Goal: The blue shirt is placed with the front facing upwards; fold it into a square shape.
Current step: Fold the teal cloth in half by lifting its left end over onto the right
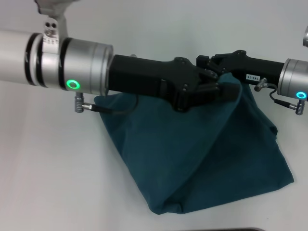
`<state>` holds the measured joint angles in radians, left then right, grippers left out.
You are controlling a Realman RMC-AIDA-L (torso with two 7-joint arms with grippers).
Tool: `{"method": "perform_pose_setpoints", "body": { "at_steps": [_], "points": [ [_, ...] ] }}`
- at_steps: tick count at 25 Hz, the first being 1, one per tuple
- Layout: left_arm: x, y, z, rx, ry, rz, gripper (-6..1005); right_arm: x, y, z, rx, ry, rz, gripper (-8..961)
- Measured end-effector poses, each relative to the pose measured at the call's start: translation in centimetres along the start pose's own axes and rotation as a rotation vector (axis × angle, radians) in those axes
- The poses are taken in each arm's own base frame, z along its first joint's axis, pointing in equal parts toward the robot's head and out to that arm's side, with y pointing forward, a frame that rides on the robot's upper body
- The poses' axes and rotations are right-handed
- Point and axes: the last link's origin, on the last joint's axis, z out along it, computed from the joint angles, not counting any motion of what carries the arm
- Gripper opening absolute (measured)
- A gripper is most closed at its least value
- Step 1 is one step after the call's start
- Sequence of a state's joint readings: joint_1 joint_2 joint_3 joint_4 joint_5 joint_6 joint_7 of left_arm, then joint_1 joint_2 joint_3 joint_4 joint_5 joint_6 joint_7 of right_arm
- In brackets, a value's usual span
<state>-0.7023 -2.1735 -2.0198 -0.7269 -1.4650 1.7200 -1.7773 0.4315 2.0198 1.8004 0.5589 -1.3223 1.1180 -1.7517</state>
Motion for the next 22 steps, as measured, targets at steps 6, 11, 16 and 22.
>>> {"method": "perform_pose_setpoints", "body": {
  "at_steps": [6, 11, 16, 22],
  "points": [
    [-0.5, -0.4, 1.0, 0.015, -0.009, -0.022, 50, 0.2, 0.0, -0.1, 0.003, 0.001, 0.008, 33],
    [-0.6, -1.0, 1.3, 0.042, 0.036, -0.051, 51, 0.2, -0.4, -0.6, 0.018, -0.009, 0.017, 34],
    [-0.8, -1.1, 1.2, 0.046, 0.058, -0.055, 119, -0.1, -1.3, -1.5, 0.054, -0.041, 0.041, 34],
    [-1.1, -0.7, 1.5, 0.02, 0.049, -0.049, 456, -0.3, -1.8, -2.1, 0.076, -0.068, 0.059, 35]
  ]
}}
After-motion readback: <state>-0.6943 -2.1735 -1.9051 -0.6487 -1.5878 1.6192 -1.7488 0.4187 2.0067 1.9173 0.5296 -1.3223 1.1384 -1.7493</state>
